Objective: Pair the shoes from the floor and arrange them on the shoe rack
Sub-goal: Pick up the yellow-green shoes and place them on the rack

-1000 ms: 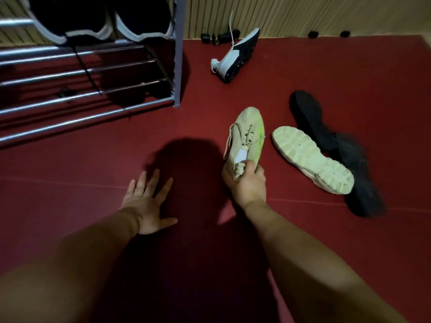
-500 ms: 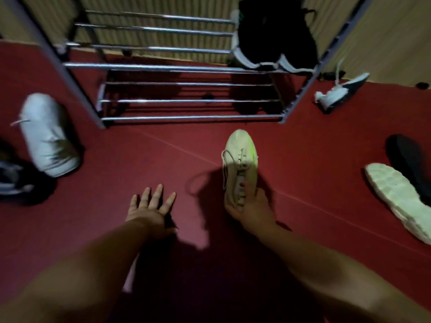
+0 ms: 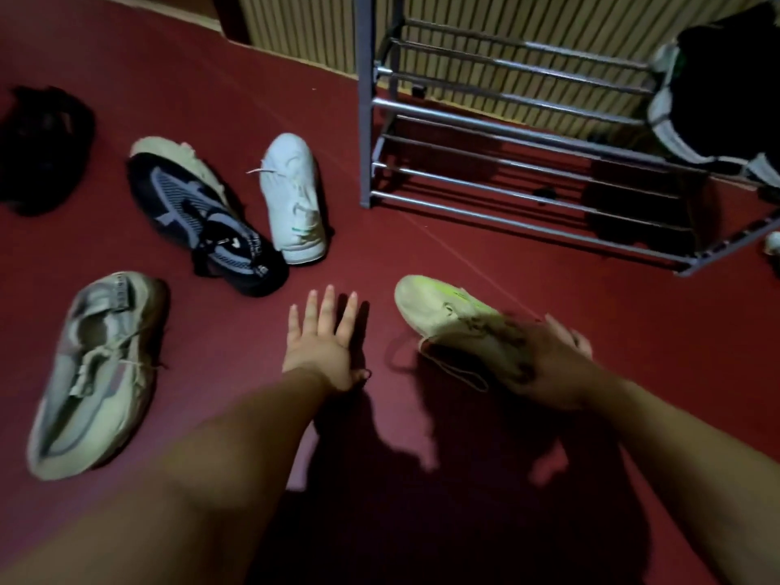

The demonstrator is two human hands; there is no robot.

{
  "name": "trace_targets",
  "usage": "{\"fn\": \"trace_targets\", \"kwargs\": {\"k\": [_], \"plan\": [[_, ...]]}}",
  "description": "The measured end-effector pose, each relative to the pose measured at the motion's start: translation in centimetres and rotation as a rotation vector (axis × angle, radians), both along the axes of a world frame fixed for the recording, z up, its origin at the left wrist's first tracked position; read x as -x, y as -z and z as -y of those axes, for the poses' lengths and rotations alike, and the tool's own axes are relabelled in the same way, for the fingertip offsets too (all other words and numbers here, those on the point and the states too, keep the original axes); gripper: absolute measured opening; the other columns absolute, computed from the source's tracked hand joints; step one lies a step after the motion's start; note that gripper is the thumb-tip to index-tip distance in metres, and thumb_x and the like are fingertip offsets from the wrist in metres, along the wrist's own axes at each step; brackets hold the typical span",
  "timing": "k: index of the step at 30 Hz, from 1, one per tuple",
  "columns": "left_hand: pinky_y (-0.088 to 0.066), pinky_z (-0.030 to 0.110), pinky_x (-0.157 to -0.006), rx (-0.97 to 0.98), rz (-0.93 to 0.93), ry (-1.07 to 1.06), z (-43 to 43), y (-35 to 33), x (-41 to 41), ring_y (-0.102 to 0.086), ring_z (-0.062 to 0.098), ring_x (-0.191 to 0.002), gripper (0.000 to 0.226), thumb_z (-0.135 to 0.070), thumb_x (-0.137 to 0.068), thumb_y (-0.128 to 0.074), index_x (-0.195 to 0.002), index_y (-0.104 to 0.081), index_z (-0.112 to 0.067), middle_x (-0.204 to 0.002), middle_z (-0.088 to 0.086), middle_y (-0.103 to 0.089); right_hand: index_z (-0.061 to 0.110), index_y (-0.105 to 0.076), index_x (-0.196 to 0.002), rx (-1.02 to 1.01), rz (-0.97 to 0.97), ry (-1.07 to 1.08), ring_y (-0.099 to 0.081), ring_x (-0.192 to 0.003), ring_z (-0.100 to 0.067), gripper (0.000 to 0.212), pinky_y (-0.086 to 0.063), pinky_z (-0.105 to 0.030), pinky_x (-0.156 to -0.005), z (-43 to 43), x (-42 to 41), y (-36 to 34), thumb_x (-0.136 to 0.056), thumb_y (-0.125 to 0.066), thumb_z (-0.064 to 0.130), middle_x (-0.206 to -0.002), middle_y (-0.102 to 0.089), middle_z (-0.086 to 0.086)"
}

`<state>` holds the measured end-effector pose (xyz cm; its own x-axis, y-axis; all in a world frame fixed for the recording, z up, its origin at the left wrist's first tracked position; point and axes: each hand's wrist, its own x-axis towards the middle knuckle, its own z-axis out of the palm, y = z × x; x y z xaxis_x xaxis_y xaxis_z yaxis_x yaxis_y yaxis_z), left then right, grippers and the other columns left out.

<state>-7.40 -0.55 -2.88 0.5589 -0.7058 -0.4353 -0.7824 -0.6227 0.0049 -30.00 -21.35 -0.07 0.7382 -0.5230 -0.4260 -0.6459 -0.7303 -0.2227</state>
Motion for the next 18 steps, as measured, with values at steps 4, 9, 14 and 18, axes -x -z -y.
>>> {"fn": "trace_targets", "kwargs": {"k": [4, 9, 14, 18], "plan": [[0.013, 0.054, -0.112, -0.018, -0.008, -0.022, 0.1, -0.5, -0.8, 0.028, 0.034, -0.139, 0.111, -0.062, -0.080, -0.054, -0.143, 0.029, -0.023, -0.153, 0.013, 0.029, 0.033, -0.003, -0.150, 0.034, -0.120, 0.065, -0.008, -0.145, -0.029, 0.101, -0.011, -0.047, -0.115, -1.4, -5.1, 1.0, -0.074, -0.067, 0.052, -0.157, -0.014, 0.002], [0.014, 0.055, -0.112, -0.022, -0.037, -0.074, -1.2, -0.6, -0.7, 0.027, 0.035, -0.139, 0.107, -0.059, -0.081, -0.053, -0.144, 0.026, -0.024, -0.153, 0.013, 0.026, 0.030, 0.005, -0.150, 0.058, -0.129, 0.018, -0.012, -0.142, -0.038, 0.111, -0.014, -0.051, -0.115, -3.7, -10.8, 2.5, -0.072, -0.071, 0.055, -0.155, -0.008, -0.017], [0.016, 0.055, -0.111, -0.053, -0.031, -0.144, -4.1, -0.8, -2.0, 0.029, 0.036, -0.138, 0.102, -0.058, -0.085, -0.050, -0.144, 0.026, -0.024, -0.153, 0.013, 0.027, 0.037, 0.008, -0.148, 0.034, -0.188, 0.169, -0.029, -0.135, -0.036, 0.121, -0.023, -0.045, -0.109, -2.5, -12.8, 2.5, -0.065, -0.078, 0.054, -0.149, -0.026, -0.012], [0.015, 0.057, -0.110, -0.108, 0.023, -0.273, -7.3, -1.7, -4.1, 0.028, 0.037, -0.138, 0.100, -0.058, -0.086, -0.048, -0.145, 0.025, -0.023, -0.153, 0.014, 0.026, 0.039, 0.000, -0.148, 0.177, -0.186, -0.048, -0.043, -0.121, -0.028, 0.104, -0.030, -0.040, -0.099, -3.6, -13.0, 1.9, -0.071, -0.066, 0.063, -0.139, -0.035, -0.005]]}}
